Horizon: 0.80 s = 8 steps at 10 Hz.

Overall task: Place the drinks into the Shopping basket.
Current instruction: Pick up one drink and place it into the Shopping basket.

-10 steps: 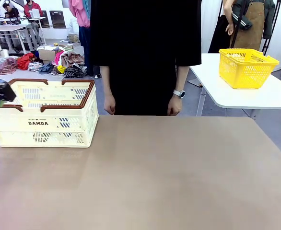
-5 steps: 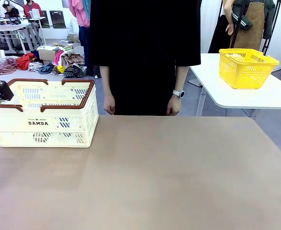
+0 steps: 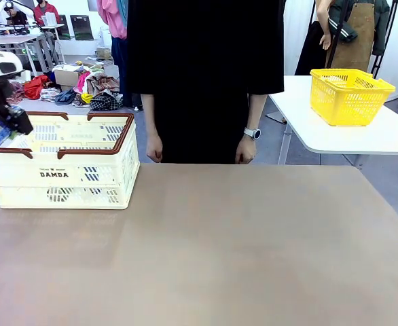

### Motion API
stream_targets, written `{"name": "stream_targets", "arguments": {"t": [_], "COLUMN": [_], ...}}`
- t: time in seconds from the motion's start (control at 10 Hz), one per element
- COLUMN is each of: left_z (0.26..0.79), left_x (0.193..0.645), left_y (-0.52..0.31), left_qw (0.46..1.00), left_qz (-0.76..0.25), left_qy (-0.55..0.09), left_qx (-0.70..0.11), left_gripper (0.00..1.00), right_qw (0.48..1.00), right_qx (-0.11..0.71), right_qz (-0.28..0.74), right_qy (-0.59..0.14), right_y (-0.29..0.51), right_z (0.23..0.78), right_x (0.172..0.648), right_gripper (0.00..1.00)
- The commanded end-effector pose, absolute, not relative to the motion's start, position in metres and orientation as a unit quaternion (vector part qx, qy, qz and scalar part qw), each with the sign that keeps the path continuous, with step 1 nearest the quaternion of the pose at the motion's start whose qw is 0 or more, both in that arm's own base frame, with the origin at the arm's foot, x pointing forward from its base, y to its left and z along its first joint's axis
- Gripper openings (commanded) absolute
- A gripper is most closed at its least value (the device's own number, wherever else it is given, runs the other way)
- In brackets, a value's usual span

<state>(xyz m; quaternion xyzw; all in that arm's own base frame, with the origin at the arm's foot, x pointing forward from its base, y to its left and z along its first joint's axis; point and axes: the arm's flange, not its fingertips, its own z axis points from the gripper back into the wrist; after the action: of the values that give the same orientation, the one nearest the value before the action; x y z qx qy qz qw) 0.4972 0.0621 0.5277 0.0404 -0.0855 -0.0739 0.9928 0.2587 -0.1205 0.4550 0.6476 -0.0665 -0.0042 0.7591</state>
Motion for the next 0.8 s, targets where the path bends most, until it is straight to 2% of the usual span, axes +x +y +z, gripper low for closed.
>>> {"name": "stream_targets", "arguments": {"t": [0.0, 0.2, 0.4, 0.7], "left_z": [0.539, 0.519, 0.498, 0.465], "left_x": [0.543, 0.564, 0.580, 0.598], "left_y": [0.080, 0.086, 0.088, 0.083], "left_qw": [0.993, 0.997, 0.996, 0.996], "left_qz": [-0.079, -0.023, -0.004, -0.022], "left_qy": [-0.085, -0.064, -0.083, -0.087], "left_qx": [0.021, 0.026, 0.030, 0.023], "left_gripper": [0.00, 0.00, 0.00, 0.00], "right_qw": [0.753, 0.753, 0.753, 0.753], "right_qx": [0.655, 0.655, 0.655, 0.655], "right_qz": [-0.013, -0.013, -0.013, -0.013], "right_qy": [-0.066, -0.066, -0.066, -0.066], "right_y": [-0.119, -0.119, -0.119, -0.119], "right_z": [0.463, 0.463, 0.463, 0.463], "right_x": [0.261, 0.261, 0.261, 0.261], "right_gripper": [1.00, 1.00, 1.00, 1.00]}}
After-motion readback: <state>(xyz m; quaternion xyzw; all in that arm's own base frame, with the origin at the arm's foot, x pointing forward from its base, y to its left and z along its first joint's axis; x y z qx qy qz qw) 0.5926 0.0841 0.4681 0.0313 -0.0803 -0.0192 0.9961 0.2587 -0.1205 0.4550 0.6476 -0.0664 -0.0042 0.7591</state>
